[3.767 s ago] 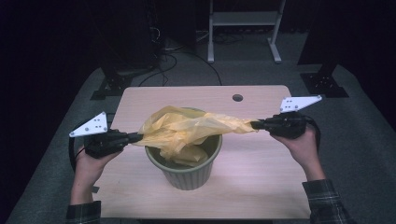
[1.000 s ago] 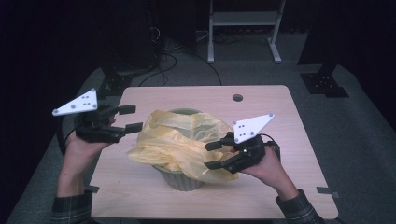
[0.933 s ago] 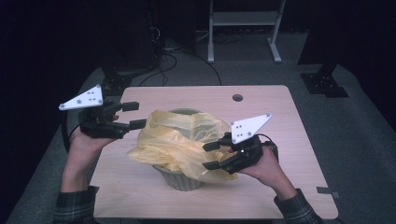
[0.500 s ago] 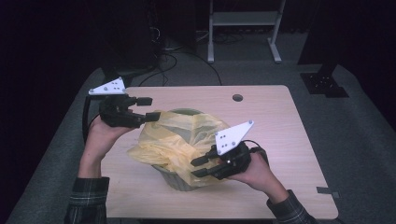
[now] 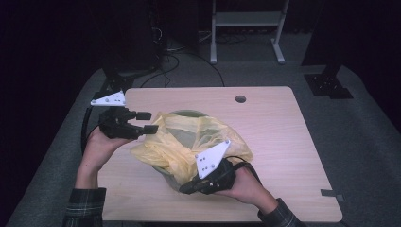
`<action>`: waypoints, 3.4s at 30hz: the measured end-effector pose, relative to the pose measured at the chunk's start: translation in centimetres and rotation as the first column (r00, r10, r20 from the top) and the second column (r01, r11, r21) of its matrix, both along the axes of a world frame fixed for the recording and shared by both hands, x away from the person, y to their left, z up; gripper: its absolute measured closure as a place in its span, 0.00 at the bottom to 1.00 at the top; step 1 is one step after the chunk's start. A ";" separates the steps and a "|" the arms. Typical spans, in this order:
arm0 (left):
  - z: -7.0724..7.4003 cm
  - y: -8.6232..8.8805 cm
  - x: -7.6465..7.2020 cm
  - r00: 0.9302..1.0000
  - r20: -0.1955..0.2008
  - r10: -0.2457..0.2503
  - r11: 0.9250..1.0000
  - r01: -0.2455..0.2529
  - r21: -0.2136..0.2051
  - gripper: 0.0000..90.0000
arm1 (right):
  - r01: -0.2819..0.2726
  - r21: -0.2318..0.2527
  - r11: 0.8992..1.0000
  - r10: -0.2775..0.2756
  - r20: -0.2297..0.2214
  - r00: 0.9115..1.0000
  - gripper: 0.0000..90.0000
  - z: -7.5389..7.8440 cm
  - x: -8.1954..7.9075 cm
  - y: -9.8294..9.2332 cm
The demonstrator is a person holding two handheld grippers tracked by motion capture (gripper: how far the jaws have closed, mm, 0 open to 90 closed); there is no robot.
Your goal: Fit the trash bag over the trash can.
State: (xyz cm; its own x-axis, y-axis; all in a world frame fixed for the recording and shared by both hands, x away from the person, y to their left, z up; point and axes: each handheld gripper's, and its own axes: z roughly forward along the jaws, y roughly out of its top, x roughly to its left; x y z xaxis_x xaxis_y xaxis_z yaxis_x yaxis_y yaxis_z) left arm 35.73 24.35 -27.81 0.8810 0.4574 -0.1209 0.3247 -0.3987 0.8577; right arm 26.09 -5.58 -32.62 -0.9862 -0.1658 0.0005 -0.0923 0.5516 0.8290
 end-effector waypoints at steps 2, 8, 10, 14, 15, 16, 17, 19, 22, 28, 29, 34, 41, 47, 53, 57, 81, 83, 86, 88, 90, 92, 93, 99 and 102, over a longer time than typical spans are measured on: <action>-0.2 -0.2 -0.2 0.999 -0.010 -0.037 0.999 0.037 0.015 0.66 | 0.001 0.017 1.000 -0.001 -0.009 1.000 0.89 0.3 0.0 -0.4; -0.5 0.5 -1.3 0.999 0.015 -0.049 0.998 0.048 0.040 0.99 | 0.093 0.122 0.988 -0.093 -0.007 0.996 0.70 2.4 1.2 -4.0; -0.5 1.1 -1.7 0.999 0.031 -0.040 0.998 0.039 0.041 0.99 | 0.148 0.166 0.975 -0.149 -0.008 0.989 0.68 3.3 2.0 -5.8; -0.5 2.1 -2.2 0.998 0.049 -0.027 0.999 0.026 0.021 0.98 | 0.295 0.235 0.926 -0.303 0.002 0.953 0.61 4.7 4.2 -9.3; -0.6 2.3 -2.3 0.998 0.050 -0.026 1.000 0.026 0.015 0.98 | 0.345 0.244 0.906 -0.354 -0.010 0.935 0.57 4.9 5.1 -10.1; -0.6 2.5 -2.4 0.998 0.054 -0.022 1.000 0.022 0.015 0.98 | 0.402 0.241 0.883 -0.408 -0.027 0.913 0.55 5.0 6.4 -10.9; -0.6 2.6 -2.4 0.998 0.054 -0.020 1.000 0.019 0.013 0.98 | 0.430 0.231 0.872 -0.432 -0.049 0.901 0.52 4.9 7.5 -11.4; -0.7 2.7 -2.5 0.998 0.056 -0.018 1.000 0.017 0.013 0.98 | 0.471 0.204 0.858 -0.463 -0.087 0.882 0.48 4.5 9.4 -11.7; -0.8 2.7 -2.5 0.998 0.059 -0.018 1.000 0.017 0.014 0.98 | 0.505 0.124 0.854 -0.483 -0.168 0.859 0.42 3.2 12.3 -11.0; -1.1 3.0 -2.6 0.998 0.060 -0.007 1.000 0.006 0.020 0.99 | 0.488 0.045 0.872 -0.466 -0.230 0.854 0.76 1.3 13.9 -9.6; -1.1 3.2 -2.6 0.998 0.063 -0.002 1.000 0.000 0.017 0.99 | 0.490 0.061 0.869 -0.467 -0.224 0.855 0.82 1.3 13.9 -9.6; -1.1 3.8 -2.8 0.995 0.091 0.050 0.998 -0.052 0.022 1.00 | 0.528 0.074 0.846 -0.515 -0.143 0.845 0.99 2.0 14.1 -9.3; -2.2 4.5 -1.9 0.979 0.101 0.176 0.982 -0.182 0.050 1.00 | 0.640 0.086 0.764 -0.638 -0.053 0.768 1.00 1.8 16.3 -7.7; -4.4 4.9 -1.0 0.976 0.032 0.218 0.973 -0.220 0.076 1.00 | 0.674 -0.005 0.739 -0.674 -0.040 0.738 1.00 -0.9 17.8 -6.0; -6.4 4.5 -0.8 0.970 -0.040 0.241 0.965 -0.235 0.119 1.00 | 0.675 -0.062 0.735 -0.678 -0.026 0.735 1.00 -2.9 17.5 -5.3; -7.7 4.2 -1.1 0.972 -0.069 0.225 0.968 -0.215 0.126 1.00 | 0.690 -0.091 0.718 -0.695 -0.030 0.719 1.00 -4.2 17.8 -5.8; -6.7 3.9 -2.7 0.991 -0.042 0.130 0.991 -0.130 0.007 1.00 | 0.519 0.184 0.834 -0.486 -0.197 0.851 0.77 3.2 16.1 -8.4; -6.6 3.8 -3.1 0.991 -0.035 0.126 0.992 -0.126 0.003 1.00 | 0.511 0.175 0.841 -0.492 -0.143 0.859 0.97 3.1 15.4 -8.3; -6.6 3.7 -3.8 0.993 -0.026 0.117 0.993 -0.117 -0.004 1.00 | 0.467 0.200 0.862 -0.446 -0.140 0.884 1.00 3.5 13.7 -8.9; -6.8 3.5 -4.2 0.994 -0.025 0.109 0.994 -0.110 -0.010 1.00 | 0.430 0.190 0.883 -0.410 -0.135 0.902 1.00 3.7 12.5 -9.4; -6.9 3.4 -4.6 0.994 -0.024 0.105 0.994 -0.106 -0.017 1.00 | 0.401 0.174 0.900 -0.382 -0.131 0.915 1.00 3.7 11.3 -10.0; -7.1 3.3 -5.0 0.995 -0.019 0.097 0.995 -0.097 -0.024 1.00 | 0.370 0.163 0.914 -0.350 -0.139 0.926 1.00 3.5 10.2 -10.6; -7.2 3.2 -5.2 0.995 -0.017 0.095 0.995 -0.095 -0.026 1.00 | 0.347 0.153 0.925 -0.326 -0.145 0.934 1.00 3.4 9.4 -11.0; -7.6 2.2 -5.9 0.998 -0.010 0.068 0.997 -0.068 -0.047 1.00 | 0.229 0.084 0.970 -0.213 -0.167 0.963 1.00 1.6 5.5 -12.1; -7.7 1.6 -6.2 0.999 -0.007 0.051 0.997 -0.051 -0.055 1.00 | 0.204 0.077 0.976 -0.188 -0.178 0.966 1.00 0.6 4.5 -12.1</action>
State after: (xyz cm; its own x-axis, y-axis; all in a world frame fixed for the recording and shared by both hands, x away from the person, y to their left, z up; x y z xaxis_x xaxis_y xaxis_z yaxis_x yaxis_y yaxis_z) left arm 29.51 25.95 -35.51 0.8558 0.4944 -0.1524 0.3488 -0.3338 0.8758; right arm 30.62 -17.71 -32.05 -0.9862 0.0236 0.1639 0.1560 0.4642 0.8719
